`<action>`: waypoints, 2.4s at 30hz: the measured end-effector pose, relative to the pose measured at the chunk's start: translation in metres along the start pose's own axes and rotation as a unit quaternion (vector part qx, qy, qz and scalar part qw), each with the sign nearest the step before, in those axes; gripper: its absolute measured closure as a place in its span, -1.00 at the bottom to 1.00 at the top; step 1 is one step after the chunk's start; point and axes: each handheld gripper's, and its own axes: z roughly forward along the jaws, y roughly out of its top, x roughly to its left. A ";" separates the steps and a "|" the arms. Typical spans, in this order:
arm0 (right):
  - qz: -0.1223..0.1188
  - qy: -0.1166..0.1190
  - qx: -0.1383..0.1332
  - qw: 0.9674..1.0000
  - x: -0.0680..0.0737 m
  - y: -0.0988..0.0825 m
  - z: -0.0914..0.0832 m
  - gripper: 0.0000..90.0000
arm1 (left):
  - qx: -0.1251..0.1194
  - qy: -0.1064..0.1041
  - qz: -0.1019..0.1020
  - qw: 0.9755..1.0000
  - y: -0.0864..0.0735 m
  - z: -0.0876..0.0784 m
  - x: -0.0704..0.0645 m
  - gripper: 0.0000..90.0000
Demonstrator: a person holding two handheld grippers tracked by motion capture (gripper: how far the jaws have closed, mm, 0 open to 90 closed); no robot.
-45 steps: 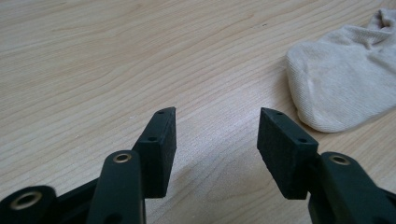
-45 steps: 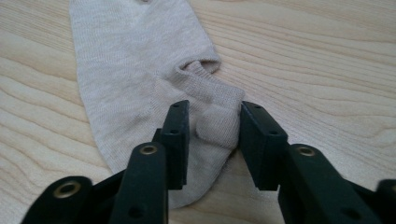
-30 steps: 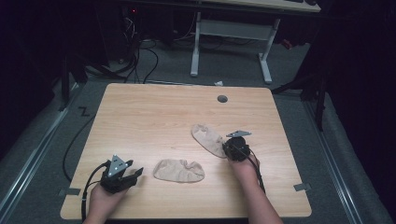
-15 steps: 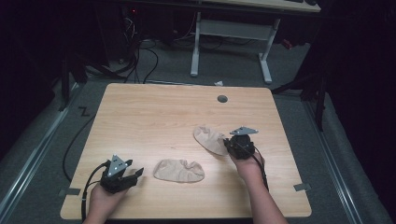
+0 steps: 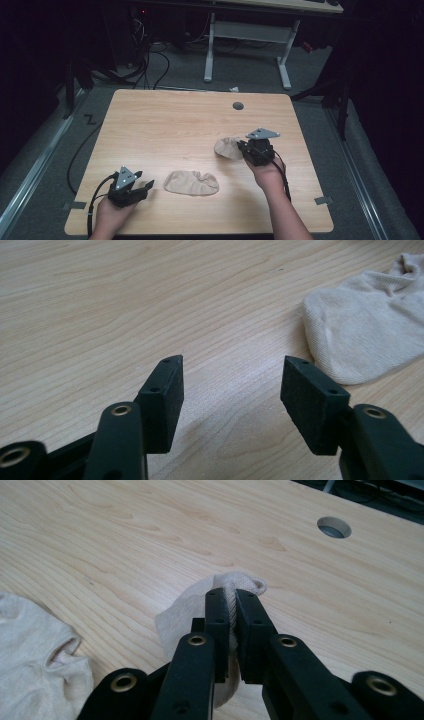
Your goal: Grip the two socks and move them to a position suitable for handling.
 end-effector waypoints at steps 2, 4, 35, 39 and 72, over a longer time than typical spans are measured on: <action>-0.004 0.001 -0.006 1.000 0.001 0.003 -0.003 0.90 | 0.000 -0.001 -0.004 1.000 0.000 0.000 0.001 -0.04; -0.010 0.002 -0.011 1.000 0.002 0.005 -0.005 0.90 | 0.000 -0.001 -0.005 1.000 0.000 0.000 0.001 -0.04; -0.071 0.079 -0.054 0.993 0.072 0.042 0.009 0.90 | -0.005 -0.006 -0.009 1.000 0.000 -0.001 0.002 -0.04; -0.078 0.092 -0.057 0.991 0.085 0.047 0.014 0.90 | -0.005 -0.008 -0.012 1.000 0.000 -0.001 0.003 -0.04; -0.064 0.155 0.026 0.985 0.104 -0.044 0.031 0.90 | -0.009 -0.032 -0.010 0.999 0.003 0.001 -0.005 -0.01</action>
